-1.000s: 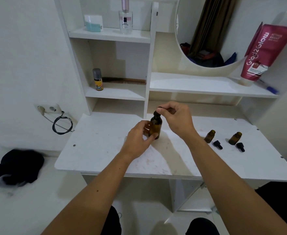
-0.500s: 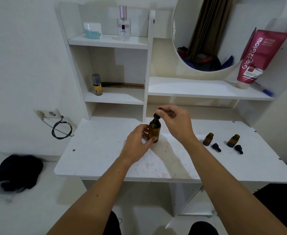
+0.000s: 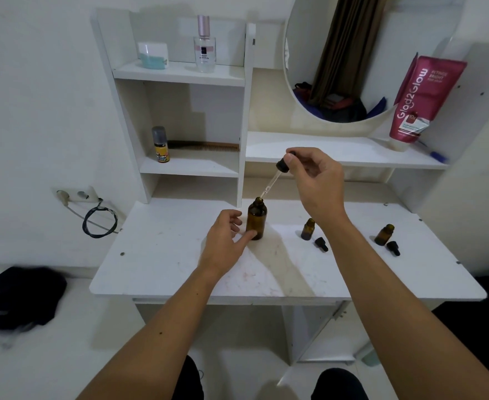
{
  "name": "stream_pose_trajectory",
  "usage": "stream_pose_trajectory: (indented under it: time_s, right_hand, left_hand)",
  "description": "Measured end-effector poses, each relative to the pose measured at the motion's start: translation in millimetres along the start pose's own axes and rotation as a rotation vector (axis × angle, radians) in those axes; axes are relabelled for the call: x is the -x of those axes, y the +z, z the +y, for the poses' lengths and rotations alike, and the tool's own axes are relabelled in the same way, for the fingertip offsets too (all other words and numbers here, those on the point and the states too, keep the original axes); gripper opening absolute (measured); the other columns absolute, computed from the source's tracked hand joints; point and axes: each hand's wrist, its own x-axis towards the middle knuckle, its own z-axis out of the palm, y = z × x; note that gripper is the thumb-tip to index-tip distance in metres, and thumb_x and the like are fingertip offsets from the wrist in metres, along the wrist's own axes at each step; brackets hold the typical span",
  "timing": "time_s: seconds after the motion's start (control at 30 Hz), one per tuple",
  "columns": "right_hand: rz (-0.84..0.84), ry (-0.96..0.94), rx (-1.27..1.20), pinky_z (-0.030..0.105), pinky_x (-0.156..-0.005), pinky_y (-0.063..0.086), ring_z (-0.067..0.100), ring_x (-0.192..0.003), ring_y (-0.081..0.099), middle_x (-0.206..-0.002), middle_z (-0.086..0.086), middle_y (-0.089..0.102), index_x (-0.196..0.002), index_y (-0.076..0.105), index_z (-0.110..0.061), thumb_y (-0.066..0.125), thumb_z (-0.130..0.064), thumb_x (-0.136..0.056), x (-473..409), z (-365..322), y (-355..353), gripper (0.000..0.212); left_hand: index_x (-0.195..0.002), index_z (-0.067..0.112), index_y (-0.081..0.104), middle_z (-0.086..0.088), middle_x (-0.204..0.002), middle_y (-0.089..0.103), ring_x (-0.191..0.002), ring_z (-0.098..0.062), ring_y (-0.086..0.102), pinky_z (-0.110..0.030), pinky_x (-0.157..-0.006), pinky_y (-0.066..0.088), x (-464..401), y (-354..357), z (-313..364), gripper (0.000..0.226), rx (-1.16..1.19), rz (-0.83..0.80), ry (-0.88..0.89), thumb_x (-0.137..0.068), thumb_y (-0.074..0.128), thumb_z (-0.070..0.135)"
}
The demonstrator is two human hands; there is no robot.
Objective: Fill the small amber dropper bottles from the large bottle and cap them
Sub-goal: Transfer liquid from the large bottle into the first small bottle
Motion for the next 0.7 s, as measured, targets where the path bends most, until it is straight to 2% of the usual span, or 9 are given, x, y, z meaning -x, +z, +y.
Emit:
stream_pose_trajectory:
  time_s: [0.13, 0.23, 0.37, 0.57, 0.7]
  right_hand:
    - [0.037, 0.021, -0.034, 0.016, -0.088, 0.057, 0.008, -0.097, 0.075, -0.103, -0.002, 0.079, -0.115, 0.078, -0.011, 0.073, -0.019, -0.100, 11, -1, -14, 0.017]
    - [0.051, 0.035, -0.038, 0.021, -0.092, 0.059, 0.009, -0.098, 0.076, -0.103, -0.004, 0.079, -0.114, 0.078, -0.015, 0.073, -0.020, -0.100, 19, 1, -27, 0.016]
    - [0.075, 0.058, -0.032, 0.028, -0.095, 0.060, 0.014, -0.100, 0.077, -0.104, -0.001, 0.080, -0.114, 0.078, -0.015, 0.074, -0.022, -0.099, 28, 9, -48, 0.017]
    - [0.135, 0.121, 0.027, 0.020, -0.091, 0.059, 0.009, -0.098, 0.077, -0.100, -0.005, 0.081, -0.113, 0.077, -0.021, 0.074, -0.024, -0.099, 34, 28, -83, 0.014]
    - [0.154, 0.150, 0.040, 0.013, -0.083, 0.056, 0.006, -0.095, 0.078, -0.097, -0.008, 0.081, -0.115, 0.077, -0.016, 0.074, -0.024, -0.100, 31, 41, -95, 0.018]
  left_hand:
    - [-0.118, 0.021, 0.056, 0.005, -0.099, 0.063, -0.087, -0.015, 0.062, -0.021, -0.076, 0.055, 14, -2, 6, 0.044, 0.078, 0.054, -0.059, -0.086, 0.083, 0.035]
    - [-0.116, 0.020, 0.057, 0.005, -0.098, 0.065, -0.084, -0.014, 0.063, -0.017, -0.073, 0.055, 30, 3, 13, 0.040, 0.151, 0.038, -0.060, -0.087, 0.083, 0.030]
    - [-0.118, 0.022, 0.059, 0.008, -0.103, 0.068, -0.088, -0.011, 0.066, -0.018, -0.078, 0.057, 45, 20, 22, 0.040, 0.170, -0.021, -0.022, -0.087, 0.083, 0.031]
    - [-0.126, 0.023, 0.061, 0.010, -0.114, 0.068, -0.102, -0.009, 0.065, -0.019, -0.087, 0.057, 42, 55, 37, 0.044, 0.180, -0.085, 0.003, -0.088, 0.082, 0.032]
    - [-0.133, 0.023, 0.060, 0.009, -0.125, 0.066, -0.110, -0.008, 0.064, -0.025, -0.095, 0.057, 28, 79, 47, 0.051, 0.154, -0.109, 0.001, -0.088, 0.081, 0.035]
